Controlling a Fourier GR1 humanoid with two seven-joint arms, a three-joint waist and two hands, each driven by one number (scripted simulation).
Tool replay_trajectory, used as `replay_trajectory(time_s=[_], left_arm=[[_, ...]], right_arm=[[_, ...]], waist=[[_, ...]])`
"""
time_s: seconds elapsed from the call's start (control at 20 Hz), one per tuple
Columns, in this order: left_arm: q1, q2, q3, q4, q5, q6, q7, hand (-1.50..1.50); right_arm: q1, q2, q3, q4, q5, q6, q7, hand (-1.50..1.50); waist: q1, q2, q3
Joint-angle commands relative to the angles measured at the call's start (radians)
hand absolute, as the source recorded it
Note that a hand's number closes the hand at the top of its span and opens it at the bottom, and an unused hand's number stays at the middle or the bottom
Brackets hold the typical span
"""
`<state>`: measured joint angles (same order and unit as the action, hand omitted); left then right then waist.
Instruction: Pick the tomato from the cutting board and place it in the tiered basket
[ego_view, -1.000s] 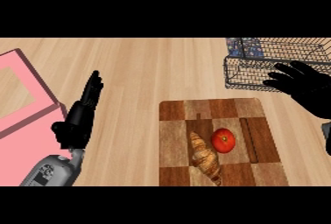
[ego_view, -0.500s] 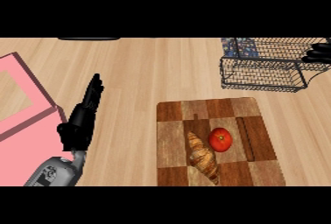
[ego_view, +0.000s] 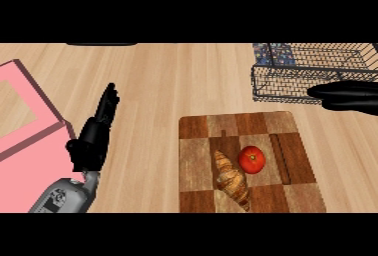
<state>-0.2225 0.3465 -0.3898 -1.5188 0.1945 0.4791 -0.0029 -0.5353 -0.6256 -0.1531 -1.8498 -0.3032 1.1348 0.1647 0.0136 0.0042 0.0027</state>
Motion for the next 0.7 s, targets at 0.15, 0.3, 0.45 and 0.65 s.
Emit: replay_trajectory(time_s=[0.15, 0.3, 0.45, 0.65], left_arm=[[-0.008, -0.045, 0.007, 0.053, -0.023, -0.014, -0.028, 0.0], [-0.015, -0.039, 0.037, 0.076, -0.021, -0.033, -0.045, 0.0], [0.045, -0.029, 0.011, -0.045, -0.05, -0.001, 0.009, 0.0], [-0.009, -0.051, 0.069, 0.079, -0.025, -0.057, -0.058, 0.0]], right_arm=[[0.01, 0.049, 0.038, -0.03, 0.251, 0.143, -0.156, -1.5], [0.019, 0.024, 0.075, -0.079, 0.28, 0.134, -0.179, -1.5], [0.078, 0.045, 0.17, -0.145, 0.354, 0.079, -0.128, -1.5], [0.046, -0.035, 0.154, -0.062, 0.441, 0.103, -0.258, -1.5]], waist=[[0.002, 0.004, -0.001], [-0.005, 0.002, -0.001], [0.001, -0.004, -0.002], [-0.002, 0.002, -0.002]])
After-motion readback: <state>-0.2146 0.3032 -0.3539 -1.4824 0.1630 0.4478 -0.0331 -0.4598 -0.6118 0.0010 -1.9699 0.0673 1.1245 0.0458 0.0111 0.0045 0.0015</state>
